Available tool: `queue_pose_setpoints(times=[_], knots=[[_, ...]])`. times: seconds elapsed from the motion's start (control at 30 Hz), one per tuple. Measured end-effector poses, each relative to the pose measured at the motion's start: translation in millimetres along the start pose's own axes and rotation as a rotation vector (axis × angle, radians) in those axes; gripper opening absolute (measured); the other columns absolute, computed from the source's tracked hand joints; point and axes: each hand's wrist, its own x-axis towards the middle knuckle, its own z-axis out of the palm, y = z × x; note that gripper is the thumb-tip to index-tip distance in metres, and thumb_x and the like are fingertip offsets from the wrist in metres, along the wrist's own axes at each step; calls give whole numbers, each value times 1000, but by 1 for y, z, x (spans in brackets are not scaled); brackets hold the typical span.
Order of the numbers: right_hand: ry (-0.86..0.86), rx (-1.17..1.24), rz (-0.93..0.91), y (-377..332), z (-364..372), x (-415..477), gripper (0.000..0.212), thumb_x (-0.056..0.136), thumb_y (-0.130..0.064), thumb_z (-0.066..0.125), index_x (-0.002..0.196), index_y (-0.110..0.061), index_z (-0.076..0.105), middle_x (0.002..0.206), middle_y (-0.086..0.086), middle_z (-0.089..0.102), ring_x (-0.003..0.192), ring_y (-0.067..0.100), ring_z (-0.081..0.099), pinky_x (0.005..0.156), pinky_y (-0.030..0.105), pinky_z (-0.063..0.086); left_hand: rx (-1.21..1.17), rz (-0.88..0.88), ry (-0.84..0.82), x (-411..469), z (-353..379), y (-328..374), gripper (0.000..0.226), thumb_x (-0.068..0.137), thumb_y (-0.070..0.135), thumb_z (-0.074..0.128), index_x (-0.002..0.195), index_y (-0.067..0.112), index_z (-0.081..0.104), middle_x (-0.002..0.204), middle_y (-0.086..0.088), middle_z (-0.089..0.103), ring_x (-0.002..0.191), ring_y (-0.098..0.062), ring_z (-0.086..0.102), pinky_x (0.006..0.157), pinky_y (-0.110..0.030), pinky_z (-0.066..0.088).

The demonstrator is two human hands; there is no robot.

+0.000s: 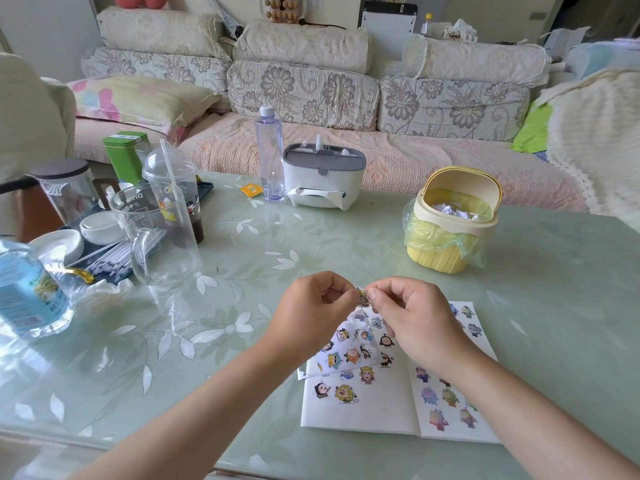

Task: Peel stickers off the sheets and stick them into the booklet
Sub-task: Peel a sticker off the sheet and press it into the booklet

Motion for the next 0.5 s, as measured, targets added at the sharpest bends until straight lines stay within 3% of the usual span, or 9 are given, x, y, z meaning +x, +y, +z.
queue_pose_setpoints(times=[0.07,0.23,0.3,0.43,0.5], knots=[[27,5,8,0,1,0,20,97,-23,63,78,-22,72,45,-11,50,47,6,42,53,18,40,186,145,151,-1,1,-4,9,85,33,72,85,32,64,75,19,66,69,1,55,61,-10,41],[62,8,7,1,5,-1,20,97,-26,63,81,-22,74,46,-13,49,46,7,38,50,21,35,501,509,310,-6,6,-8,13,83,23,74,83,29,63,78,15,58,66,-1,45,49,-17,38],[78,-3,5,0,5,-1,21,97,-25,63,79,-23,74,46,-14,48,46,8,37,49,21,34,477,476,289,-6,8,-7,10,83,23,72,81,31,66,77,16,60,61,-3,47,47,-16,36],[99,-71,-34,-1,5,-2,18,96,-24,65,81,-22,75,46,-18,50,45,5,40,49,15,33,196,130,111,-8,8,1,8,87,36,68,81,33,73,69,21,67,50,5,55,52,-22,46],[117,-127,-80,-2,5,-3,16,95,-21,66,82,-20,76,49,-23,52,47,5,45,51,11,34,65,5,65,-8,7,6,13,87,39,68,78,32,74,66,21,69,50,-5,60,55,-31,55]])
